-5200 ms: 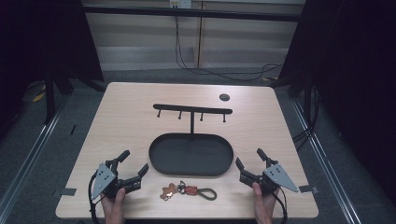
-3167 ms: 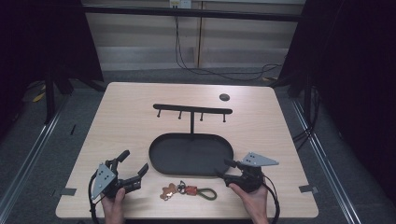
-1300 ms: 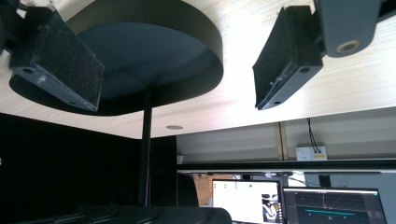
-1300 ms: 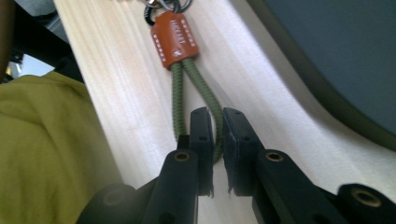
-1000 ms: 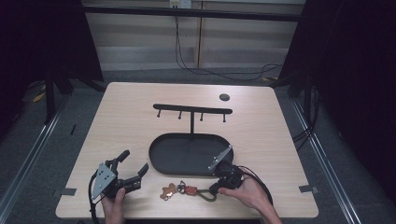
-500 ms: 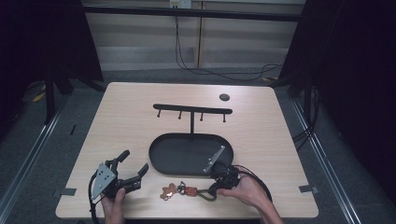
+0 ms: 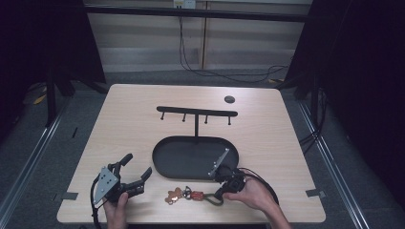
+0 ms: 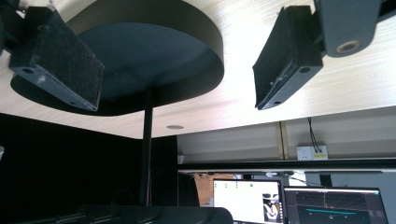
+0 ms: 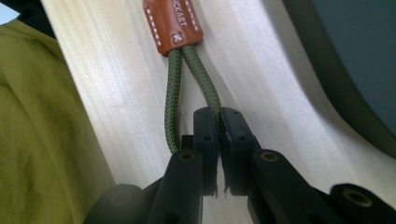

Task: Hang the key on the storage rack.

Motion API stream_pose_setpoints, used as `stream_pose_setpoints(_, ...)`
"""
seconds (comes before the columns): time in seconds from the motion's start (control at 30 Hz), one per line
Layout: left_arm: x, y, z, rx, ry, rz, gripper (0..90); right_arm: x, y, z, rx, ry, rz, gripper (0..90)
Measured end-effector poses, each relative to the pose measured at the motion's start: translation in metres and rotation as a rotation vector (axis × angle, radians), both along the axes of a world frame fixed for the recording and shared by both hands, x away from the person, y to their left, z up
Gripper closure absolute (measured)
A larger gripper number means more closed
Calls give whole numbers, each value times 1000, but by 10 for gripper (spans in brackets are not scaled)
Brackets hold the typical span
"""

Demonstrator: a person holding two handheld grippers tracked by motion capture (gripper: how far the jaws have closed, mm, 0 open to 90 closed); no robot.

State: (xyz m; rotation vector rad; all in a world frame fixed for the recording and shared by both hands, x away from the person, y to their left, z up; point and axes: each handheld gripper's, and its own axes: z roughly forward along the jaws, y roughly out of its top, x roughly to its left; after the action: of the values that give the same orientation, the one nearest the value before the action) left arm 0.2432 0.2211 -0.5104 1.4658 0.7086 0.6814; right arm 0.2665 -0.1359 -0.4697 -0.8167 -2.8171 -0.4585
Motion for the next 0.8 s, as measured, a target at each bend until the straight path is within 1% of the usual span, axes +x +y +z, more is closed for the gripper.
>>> stream_pose_setpoints(0.07,0,0,0,0,0,0,157,2,0,3,-9,13,-12,856)
stream_pose_setpoints(0.1,0,0,0,-1,0,0,157,3,-1,3,-2,9,-9,856)
stream_pose_setpoints(0.2,0,0,0,0,0,0,157,5,0,10,-28,10,-12,856)
stream_pose_setpoints(0.27,0,0,0,0,0,0,157,5,0,14,-39,8,6,856)
stream_pose_setpoints(0.33,0,0,0,0,0,0,157,7,0,19,-50,17,4,857)
stream_pose_setpoints(0.4,0,0,0,-1,0,1,157,9,1,22,-62,16,9,856)
stream_pose_setpoints(0.43,0,0,0,-1,0,1,157,11,1,24,-60,24,16,856)
stream_pose_setpoints(0.47,0,0,0,0,0,1,157,11,3,25,-62,29,13,856)
stream_pose_setpoints(0.5,0,0,0,-2,0,0,157,13,3,27,-64,31,18,856)
stream_pose_setpoints(0.53,0,0,0,0,0,1,157,14,4,28,-62,28,11,856)
stream_pose_setpoints(0.67,0,0,0,0,0,0,157,20,7,32,-65,39,9,856)
stream_pose_setpoints(0.7,0,0,0,0,0,0,157,21,8,34,-66,47,11,856)
stream_pose_setpoints(0.73,0,0,0,-2,0,0,157,23,8,35,-63,44,12,856)
stream_pose_setpoints(0.8,0,0,0,0,0,0,157,25,9,40,-71,51,16,856)
